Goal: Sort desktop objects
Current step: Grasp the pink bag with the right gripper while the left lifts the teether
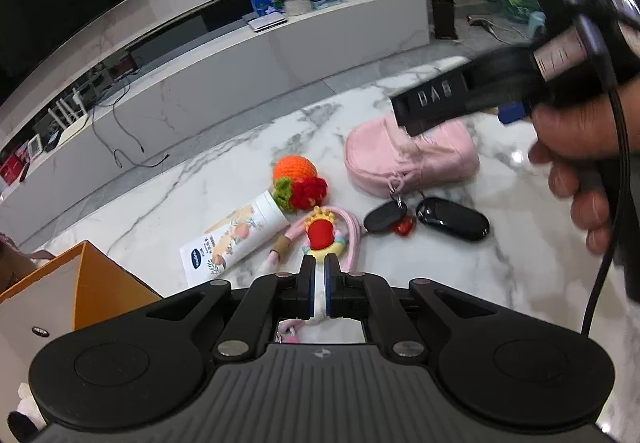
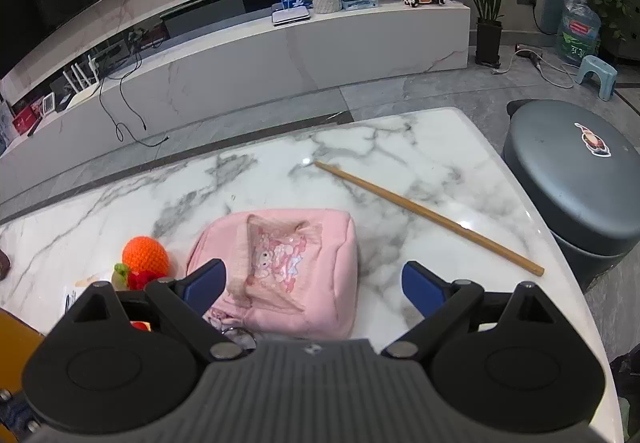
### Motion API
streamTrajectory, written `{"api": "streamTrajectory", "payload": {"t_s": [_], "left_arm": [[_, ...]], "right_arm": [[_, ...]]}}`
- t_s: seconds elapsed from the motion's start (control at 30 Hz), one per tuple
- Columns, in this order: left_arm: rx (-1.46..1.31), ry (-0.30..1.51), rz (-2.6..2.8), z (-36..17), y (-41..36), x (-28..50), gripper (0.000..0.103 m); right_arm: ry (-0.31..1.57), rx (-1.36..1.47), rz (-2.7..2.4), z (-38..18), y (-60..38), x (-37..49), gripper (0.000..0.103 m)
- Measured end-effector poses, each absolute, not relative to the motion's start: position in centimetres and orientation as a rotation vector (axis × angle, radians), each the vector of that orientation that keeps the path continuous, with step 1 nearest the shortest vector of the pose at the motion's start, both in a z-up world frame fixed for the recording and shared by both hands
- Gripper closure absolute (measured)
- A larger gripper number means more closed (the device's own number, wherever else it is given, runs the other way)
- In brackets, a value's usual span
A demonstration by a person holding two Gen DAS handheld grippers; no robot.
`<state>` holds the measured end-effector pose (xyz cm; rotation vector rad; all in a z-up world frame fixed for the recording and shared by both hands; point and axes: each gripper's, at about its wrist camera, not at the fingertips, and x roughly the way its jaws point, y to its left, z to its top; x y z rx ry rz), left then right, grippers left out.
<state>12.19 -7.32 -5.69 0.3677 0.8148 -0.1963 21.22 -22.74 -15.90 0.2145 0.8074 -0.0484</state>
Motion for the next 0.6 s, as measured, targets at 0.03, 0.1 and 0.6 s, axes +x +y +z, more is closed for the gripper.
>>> {"api": "streamTrajectory", "payload": {"t_s": [0.03, 0.1, 0.6], "left_arm": [[0.375, 0.802, -0.191, -5.9, -7.3, 11.9, 0.098], [0.368, 0.808, -0.189, -6.7, -7.1, 11.8, 0.089], [0.304, 0.896, -0.22, -9.9, -7.7, 14.8, 0.073]], "right_arm": [[0.807, 0.212, -0.05, -15.9, -22.8, 21.2, 0.008], [0.807, 0.206, -0.051, -15.8, -22.8, 21.2, 0.008], [0.831, 0.218, -0.02, -16.5, -22.2, 21.9, 0.008]]}}
